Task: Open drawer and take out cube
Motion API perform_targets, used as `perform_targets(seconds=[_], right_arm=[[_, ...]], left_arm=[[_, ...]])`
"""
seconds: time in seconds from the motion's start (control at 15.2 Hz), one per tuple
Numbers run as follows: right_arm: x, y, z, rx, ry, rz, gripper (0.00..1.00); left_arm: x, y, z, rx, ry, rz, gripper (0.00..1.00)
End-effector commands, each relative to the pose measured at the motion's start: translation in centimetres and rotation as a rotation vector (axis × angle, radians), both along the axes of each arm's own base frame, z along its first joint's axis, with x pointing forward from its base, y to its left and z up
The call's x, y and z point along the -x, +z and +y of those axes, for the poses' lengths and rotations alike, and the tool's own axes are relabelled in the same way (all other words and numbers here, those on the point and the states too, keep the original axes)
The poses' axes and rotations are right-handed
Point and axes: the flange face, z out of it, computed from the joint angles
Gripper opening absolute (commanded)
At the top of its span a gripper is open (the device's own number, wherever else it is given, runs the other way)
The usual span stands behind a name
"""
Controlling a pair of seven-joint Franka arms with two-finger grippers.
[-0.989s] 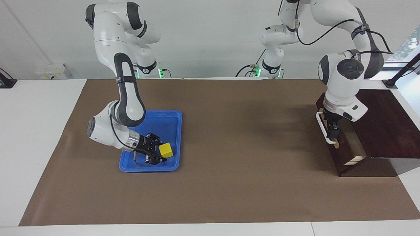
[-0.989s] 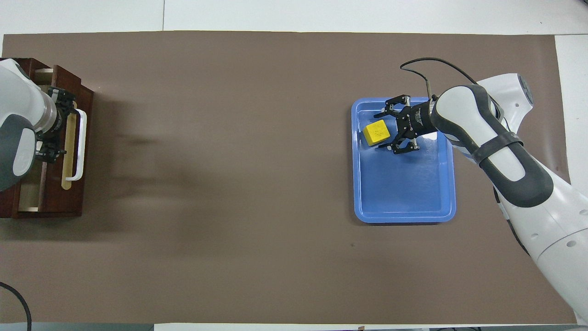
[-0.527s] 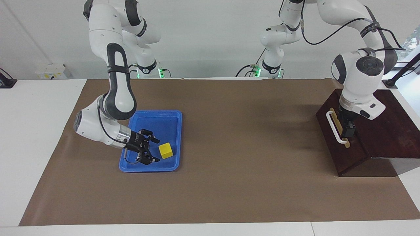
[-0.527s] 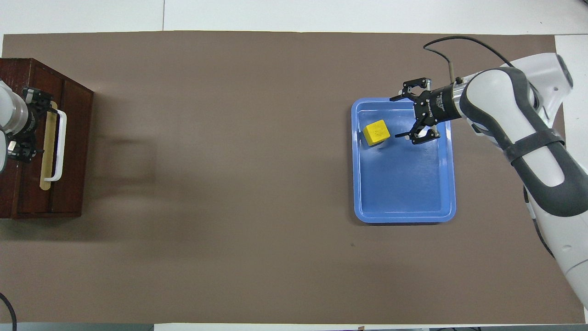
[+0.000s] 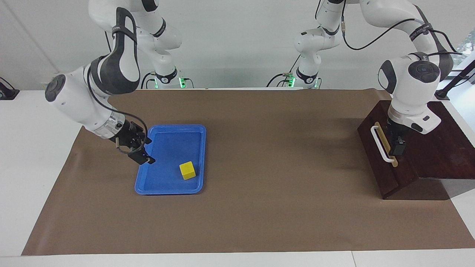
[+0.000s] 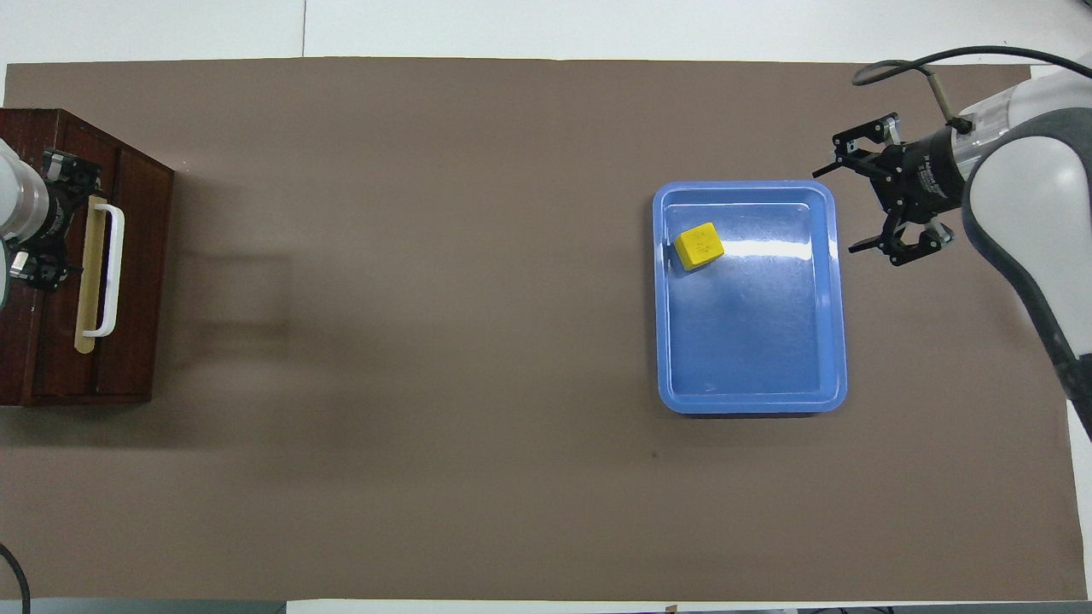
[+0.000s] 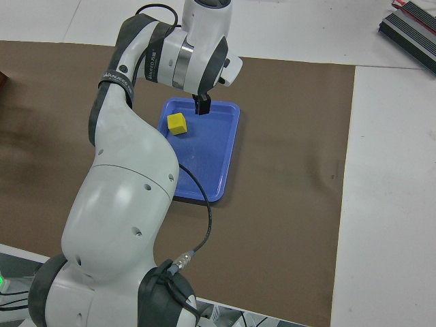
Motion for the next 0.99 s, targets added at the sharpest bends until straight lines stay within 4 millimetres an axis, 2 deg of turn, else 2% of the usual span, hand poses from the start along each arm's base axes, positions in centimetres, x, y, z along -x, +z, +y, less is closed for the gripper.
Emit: perform_targets(seconds=[0.0,0.2,0.26,0.46,0.53,0.66,0.79,0.92], right_arm=[[1.9,3.4,-2.0,0.086,0.260,-0.052,1.00],[4.2,6.9,-3.4,0.187,0.557,-0.096,1.00],[4.9,8.1,-4.1,0.206,0.638,-0.112,1.00],[7.2,11.6,-6.6,0.224,0.749,-0.166,1.00],[8.1,12.4,-6.8,0.218,0.789,-0.164,1.00],[10.0,13.8,-7.0,0.207,0.879,-0.150,1.00],[11.4,13.3,-6.5,0.157,0.997,-0.089,1.00],[12.3,12.4,-5.8,0.157,1.025,-0.047,1.00]], left_arm=[[1.7,4.2,-3.6,0.092,-0.105,0.027,1.00],[4.2,7.7,-5.1,0.180,-0.342,0.063,1.00],[5.0,8.3,-6.4,0.174,-0.473,0.092,1.00],[6.8,9.9,-8.7,0.153,-0.680,0.128,1.00],[7.4,10.4,-9.4,0.147,-0.739,0.140,1.00],[8.4,11.0,-9.2,0.128,-0.945,0.179,1.00],[8.7,11.0,-7.9,0.123,-1.083,0.207,1.00],[8.6,11.0,-7.6,0.122,-1.092,0.200,1.00]])
